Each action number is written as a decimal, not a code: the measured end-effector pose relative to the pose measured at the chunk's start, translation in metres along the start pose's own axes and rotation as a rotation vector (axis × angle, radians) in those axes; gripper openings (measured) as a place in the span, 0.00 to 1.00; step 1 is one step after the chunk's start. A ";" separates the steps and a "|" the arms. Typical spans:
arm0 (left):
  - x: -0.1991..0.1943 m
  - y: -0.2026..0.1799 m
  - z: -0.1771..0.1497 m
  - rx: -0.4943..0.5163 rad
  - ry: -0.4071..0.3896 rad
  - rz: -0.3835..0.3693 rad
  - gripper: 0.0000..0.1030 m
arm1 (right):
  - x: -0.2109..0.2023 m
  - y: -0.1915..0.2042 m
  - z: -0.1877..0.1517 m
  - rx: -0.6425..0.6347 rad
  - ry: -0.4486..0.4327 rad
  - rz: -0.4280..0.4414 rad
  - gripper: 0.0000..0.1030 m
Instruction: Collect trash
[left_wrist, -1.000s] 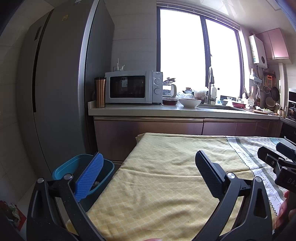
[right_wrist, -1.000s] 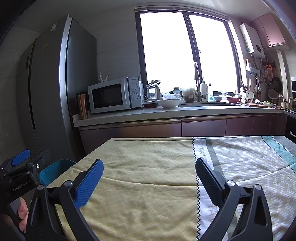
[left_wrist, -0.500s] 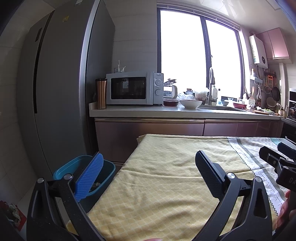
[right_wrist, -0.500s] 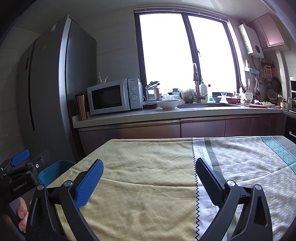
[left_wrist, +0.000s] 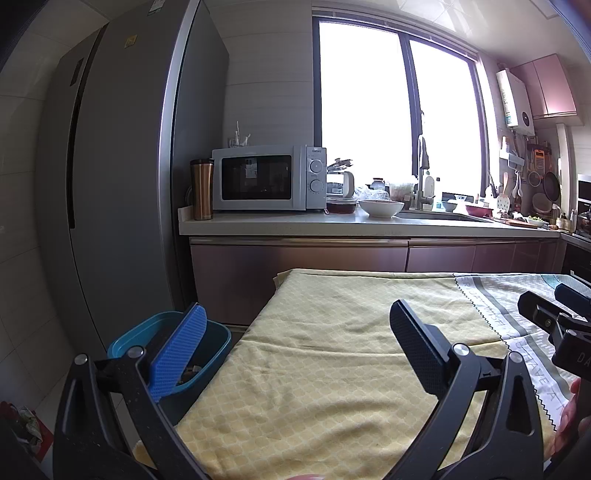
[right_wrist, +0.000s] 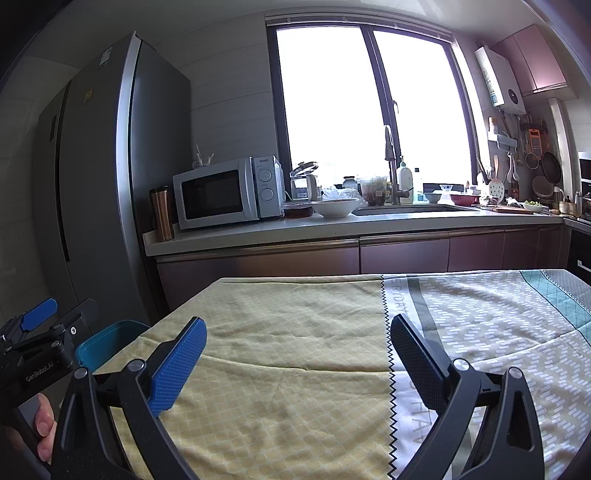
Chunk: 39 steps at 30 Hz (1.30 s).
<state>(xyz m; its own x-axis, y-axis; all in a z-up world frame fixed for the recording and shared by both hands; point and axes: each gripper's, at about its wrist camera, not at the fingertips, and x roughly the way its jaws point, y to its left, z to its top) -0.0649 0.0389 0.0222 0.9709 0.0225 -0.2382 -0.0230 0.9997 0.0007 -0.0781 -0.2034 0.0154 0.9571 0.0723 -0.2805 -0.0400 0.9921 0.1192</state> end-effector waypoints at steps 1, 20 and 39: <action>0.000 0.001 0.000 -0.001 -0.001 0.000 0.95 | 0.000 0.000 0.000 0.000 0.001 0.000 0.94; 0.000 0.001 0.003 0.002 -0.014 0.006 0.95 | 0.001 -0.001 0.002 0.004 0.002 -0.002 0.94; 0.000 -0.001 0.004 0.014 -0.027 0.008 0.95 | 0.003 0.001 0.002 0.003 0.002 0.000 0.94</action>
<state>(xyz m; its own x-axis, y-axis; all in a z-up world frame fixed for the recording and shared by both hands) -0.0637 0.0379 0.0262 0.9768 0.0307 -0.2121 -0.0278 0.9995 0.0166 -0.0744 -0.2024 0.0167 0.9566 0.0730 -0.2823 -0.0395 0.9917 0.1223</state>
